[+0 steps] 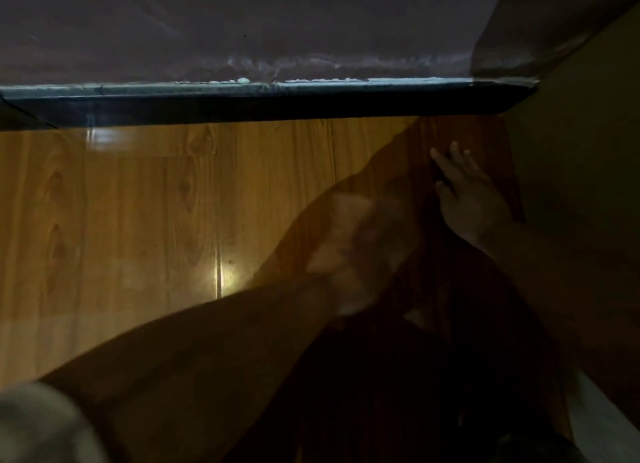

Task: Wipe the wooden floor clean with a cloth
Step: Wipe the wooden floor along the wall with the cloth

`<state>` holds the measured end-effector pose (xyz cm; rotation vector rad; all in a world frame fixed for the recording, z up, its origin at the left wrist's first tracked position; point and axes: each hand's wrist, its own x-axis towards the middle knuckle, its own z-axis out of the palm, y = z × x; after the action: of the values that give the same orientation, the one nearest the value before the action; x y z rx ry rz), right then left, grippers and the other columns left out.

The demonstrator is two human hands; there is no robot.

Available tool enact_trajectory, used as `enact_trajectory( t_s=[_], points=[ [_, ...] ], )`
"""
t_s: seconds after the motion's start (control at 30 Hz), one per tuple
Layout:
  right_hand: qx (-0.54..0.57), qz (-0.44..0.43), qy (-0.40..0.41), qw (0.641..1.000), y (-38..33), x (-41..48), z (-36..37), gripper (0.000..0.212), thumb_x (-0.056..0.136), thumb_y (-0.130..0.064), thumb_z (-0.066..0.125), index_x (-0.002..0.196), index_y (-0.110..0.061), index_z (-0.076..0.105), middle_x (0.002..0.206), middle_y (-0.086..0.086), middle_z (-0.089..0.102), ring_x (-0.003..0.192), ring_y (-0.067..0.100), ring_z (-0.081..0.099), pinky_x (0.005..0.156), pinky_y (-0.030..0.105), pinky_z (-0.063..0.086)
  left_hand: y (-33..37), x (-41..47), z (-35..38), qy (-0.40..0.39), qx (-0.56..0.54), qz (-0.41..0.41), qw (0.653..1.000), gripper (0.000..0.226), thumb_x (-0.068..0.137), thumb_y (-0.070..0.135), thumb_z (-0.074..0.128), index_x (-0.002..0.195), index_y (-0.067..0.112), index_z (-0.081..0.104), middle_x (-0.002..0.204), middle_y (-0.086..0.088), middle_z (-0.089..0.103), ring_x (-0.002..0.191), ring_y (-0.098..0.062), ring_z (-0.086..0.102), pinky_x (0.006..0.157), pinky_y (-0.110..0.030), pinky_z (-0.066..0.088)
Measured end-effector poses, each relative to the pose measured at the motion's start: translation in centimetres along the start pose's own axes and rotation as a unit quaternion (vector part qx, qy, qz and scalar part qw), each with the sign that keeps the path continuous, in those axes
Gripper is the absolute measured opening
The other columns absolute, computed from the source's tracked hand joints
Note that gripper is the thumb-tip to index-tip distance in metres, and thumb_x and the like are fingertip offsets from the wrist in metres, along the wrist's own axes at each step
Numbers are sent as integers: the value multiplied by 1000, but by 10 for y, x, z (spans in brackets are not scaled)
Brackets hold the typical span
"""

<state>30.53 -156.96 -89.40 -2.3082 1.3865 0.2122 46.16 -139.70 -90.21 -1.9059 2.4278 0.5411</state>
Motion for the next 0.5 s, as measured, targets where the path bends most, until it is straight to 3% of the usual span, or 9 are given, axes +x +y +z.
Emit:
enact_trajectory(
  t_s=[0.07,0.1,0.13,0.17,0.23,0.33,0.4,0.47,0.5],
  points=[
    [-18,-34,7,999,6,6,-9,53,103,-25,37,153,-32,19,162,0,7,149,18,3,121,34,7,5,1,-9,-62,-90,193,975,47,100,39,36,146,30,33,156,-2,24,146,-28,11,115,-41,8],
    [-12,-37,8,999,11,5,-10,54,103,-24,38,153,-31,19,162,1,8,149,18,3,120,34,7,-3,8,-16,-109,-181,198,957,44,102,41,28,144,30,33,147,0,34,142,-27,23,111,-35,15],
    [-2,-41,15,999,8,6,-8,54,103,-23,37,153,-30,19,162,2,7,149,19,2,120,34,5,-22,11,-20,-100,-234,132,958,42,103,41,25,141,26,34,137,0,41,136,-26,32,107,-31,20],
    [10,-43,16,999,2,10,-6,54,103,-22,36,153,-30,17,162,2,5,149,20,0,120,36,3,-50,15,-29,-56,-193,3,980,44,103,39,28,142,22,33,140,-3,40,136,-29,33,109,-34,22],
    [17,-35,8,999,3,3,2,55,103,-20,34,154,-29,15,162,2,1,149,21,-4,118,39,-1,-92,17,-26,85,-85,-277,953,55,99,41,35,149,24,24,157,-9,21,143,-37,17,115,-46,15],
    [-4,-32,-16,999,10,-6,3,56,103,-20,35,154,-29,13,162,3,0,149,23,-4,117,41,-1,-84,12,-21,123,-99,-420,894,59,99,43,33,153,30,12,161,-4,3,146,-36,-1,118,-50,4],
    [-5,-22,-21,1000,16,-8,0,56,103,-22,34,154,-30,12,162,2,-1,149,22,-4,118,41,-1,-41,20,-16,124,-89,-335,930,59,99,42,32,153,26,14,161,-7,6,147,-32,3,117,-47,6],
    [-4,-13,-33,999,18,-7,-2,55,103,-23,33,154,-31,12,163,1,-1,149,21,-5,118,41,-1,-7,23,-2,45,-53,-100,993,63,97,46,32,153,28,11,161,-5,3,147,-28,-2,118,-47,1],
    [3,-22,-29,999,12,-2,-5,55,103,-23,34,154,-31,13,163,1,-1,149,21,-5,118,41,0,-13,21,-6,8,-19,-23,1000,65,96,49,33,153,30,8,161,-3,-1,147,-27,-6,118,-47,-3]
  ],
)
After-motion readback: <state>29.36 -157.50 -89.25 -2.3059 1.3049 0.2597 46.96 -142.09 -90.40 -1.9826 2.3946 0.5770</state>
